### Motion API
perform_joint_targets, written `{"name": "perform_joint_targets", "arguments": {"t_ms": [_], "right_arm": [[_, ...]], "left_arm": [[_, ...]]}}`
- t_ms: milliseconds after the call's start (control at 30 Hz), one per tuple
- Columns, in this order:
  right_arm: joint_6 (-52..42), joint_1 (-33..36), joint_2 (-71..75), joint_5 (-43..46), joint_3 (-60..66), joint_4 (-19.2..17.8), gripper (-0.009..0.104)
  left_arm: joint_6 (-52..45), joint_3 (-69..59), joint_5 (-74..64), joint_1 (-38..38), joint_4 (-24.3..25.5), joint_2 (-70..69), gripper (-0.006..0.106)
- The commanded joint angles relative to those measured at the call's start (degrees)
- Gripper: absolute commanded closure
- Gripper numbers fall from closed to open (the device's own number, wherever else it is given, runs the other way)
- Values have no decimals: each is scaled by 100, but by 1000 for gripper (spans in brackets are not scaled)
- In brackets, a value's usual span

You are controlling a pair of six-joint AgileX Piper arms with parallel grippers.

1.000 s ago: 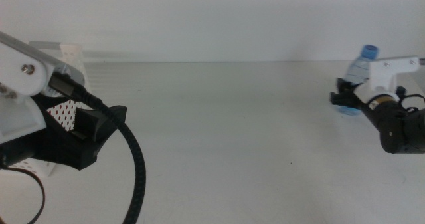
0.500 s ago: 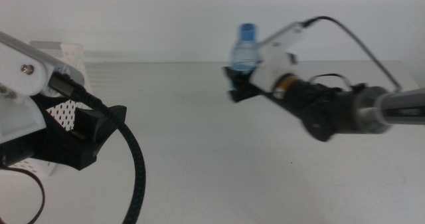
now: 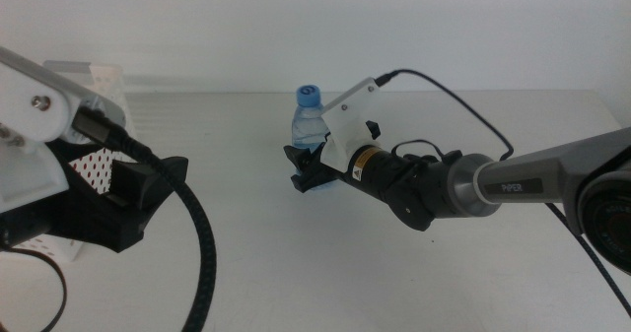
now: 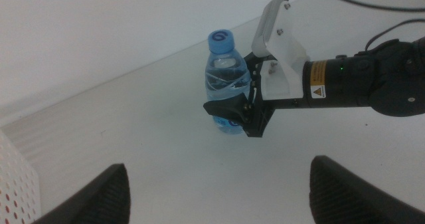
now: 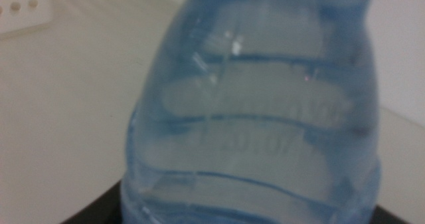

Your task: Use arms to grab the bottles and put them into the dustbin to the left of the table.

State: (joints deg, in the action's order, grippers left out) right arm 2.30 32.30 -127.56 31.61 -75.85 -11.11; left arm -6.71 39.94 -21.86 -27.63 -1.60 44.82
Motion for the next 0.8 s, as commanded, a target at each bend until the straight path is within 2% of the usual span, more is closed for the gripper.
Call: {"name": "perform_joint_targets", "arguments": {"t_ms": [0,133,267,367,400,467,567,667,767], "right_arm": [[180,8,383,754,-247,36,95],[348,8,340,744,-240,21,92],[492,8,340,737,-240,16,80],[492,8,340,707,-240,-15,62],[492,8,345,678,-235,-94,48],[492,8,351,556,-235,-214,32],[519,8,389,288,-235,-348,15],[611,8,519,-73,-228,-350,8],[800,8,739,-523,-221,-361,9]], "left_arm": [[69,160,398,-22,-24,-22,14],[69,160,398,-22,-24,-22,14],[69,160,398,-22,-24,-22,14],[69,160,398,-22,-24,-22,14],[69,160,398,-22,-24,-22,14],[69,160,398,-22,-24,-22,14],[69,160,398,-22,-24,-22,14],[69,160,398,-22,-24,-22,14],[69,160,398,-22,-24,-22,14]]}}
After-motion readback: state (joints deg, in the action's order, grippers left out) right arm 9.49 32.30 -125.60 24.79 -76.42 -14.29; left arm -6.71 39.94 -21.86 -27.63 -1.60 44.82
